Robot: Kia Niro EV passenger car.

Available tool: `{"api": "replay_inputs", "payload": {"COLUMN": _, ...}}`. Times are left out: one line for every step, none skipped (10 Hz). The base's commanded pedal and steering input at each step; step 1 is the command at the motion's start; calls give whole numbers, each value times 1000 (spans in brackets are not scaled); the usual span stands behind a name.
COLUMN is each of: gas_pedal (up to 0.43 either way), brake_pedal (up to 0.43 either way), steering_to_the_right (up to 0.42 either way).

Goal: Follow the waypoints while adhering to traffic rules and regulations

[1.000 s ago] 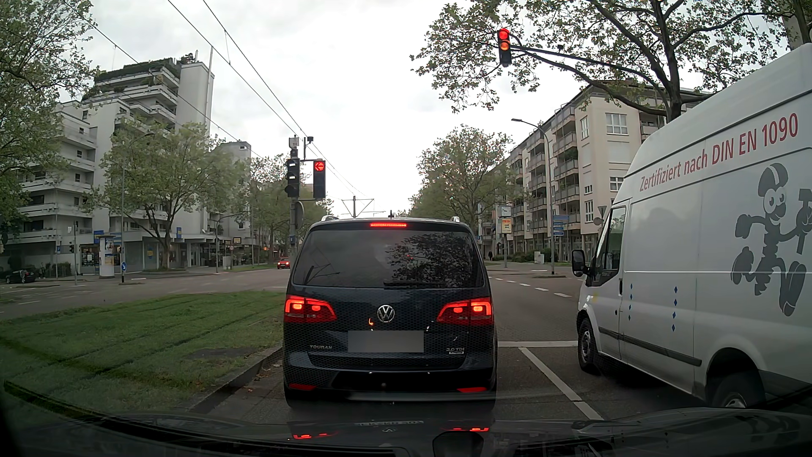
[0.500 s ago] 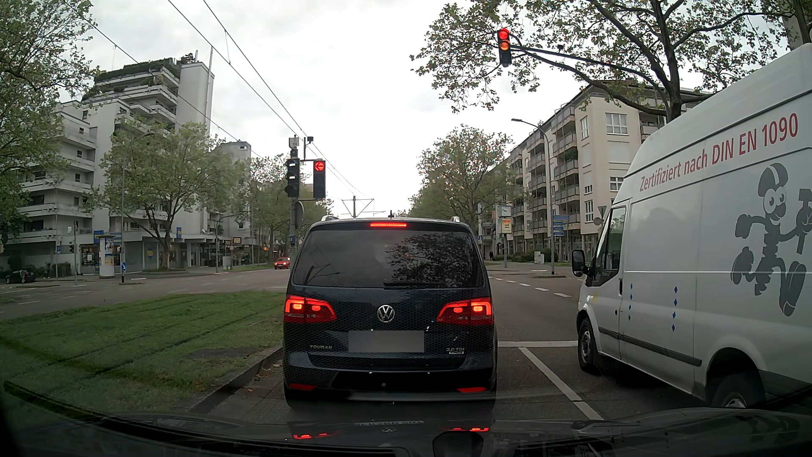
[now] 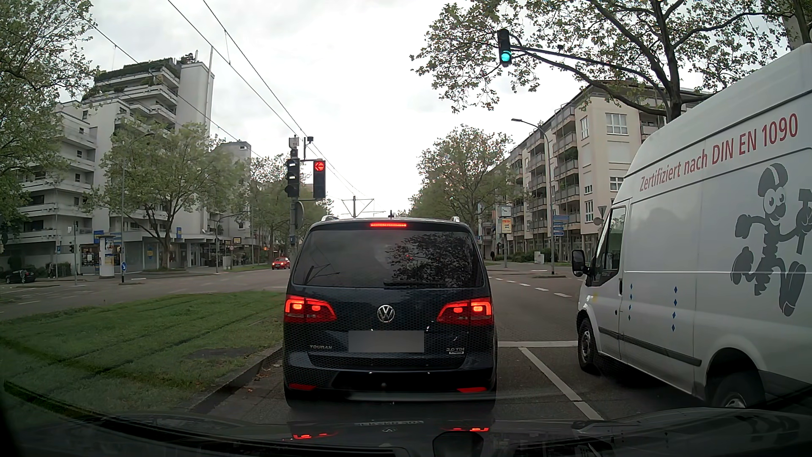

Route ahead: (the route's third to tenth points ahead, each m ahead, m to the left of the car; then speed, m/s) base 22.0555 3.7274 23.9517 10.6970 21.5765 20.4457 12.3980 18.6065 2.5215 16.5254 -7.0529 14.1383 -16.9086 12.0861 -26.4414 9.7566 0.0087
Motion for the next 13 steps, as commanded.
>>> {"api": "replay_inputs", "payload": {"gas_pedal": 0, "brake_pedal": 152, "steering_to_the_right": -4}}
{"api": "replay_inputs", "payload": {"gas_pedal": 0, "brake_pedal": 152, "steering_to_the_right": -3}}
{"api": "replay_inputs", "payload": {"gas_pedal": 0, "brake_pedal": 152, "steering_to_the_right": -3}}
{"api": "replay_inputs", "payload": {"gas_pedal": 0, "brake_pedal": 152, "steering_to_the_right": -3}}
{"api": "replay_inputs", "payload": {"gas_pedal": 0, "brake_pedal": 152, "steering_to_the_right": -4}}
{"api": "replay_inputs", "payload": {"gas_pedal": 0, "brake_pedal": 152, "steering_to_the_right": -3}}
{"api": "replay_inputs", "payload": {"gas_pedal": 0, "brake_pedal": 152, "steering_to_the_right": -3}}
{"api": "replay_inputs", "payload": {"gas_pedal": 0, "brake_pedal": 152, "steering_to_the_right": -3}}
{"api": "replay_inputs", "payload": {"gas_pedal": 0, "brake_pedal": 152, "steering_to_the_right": -3}}
{"api": "replay_inputs", "payload": {"gas_pedal": 0, "brake_pedal": 152, "steering_to_the_right": -3}}
{"api": "replay_inputs", "payload": {"gas_pedal": 0, "brake_pedal": 152, "steering_to_the_right": -3}}
{"api": "replay_inputs", "payload": {"gas_pedal": 0, "brake_pedal": 152, "steering_to_the_right": -3}}
{"api": "replay_inputs", "payload": {"gas_pedal": 0, "brake_pedal": 152, "steering_to_the_right": -3}}
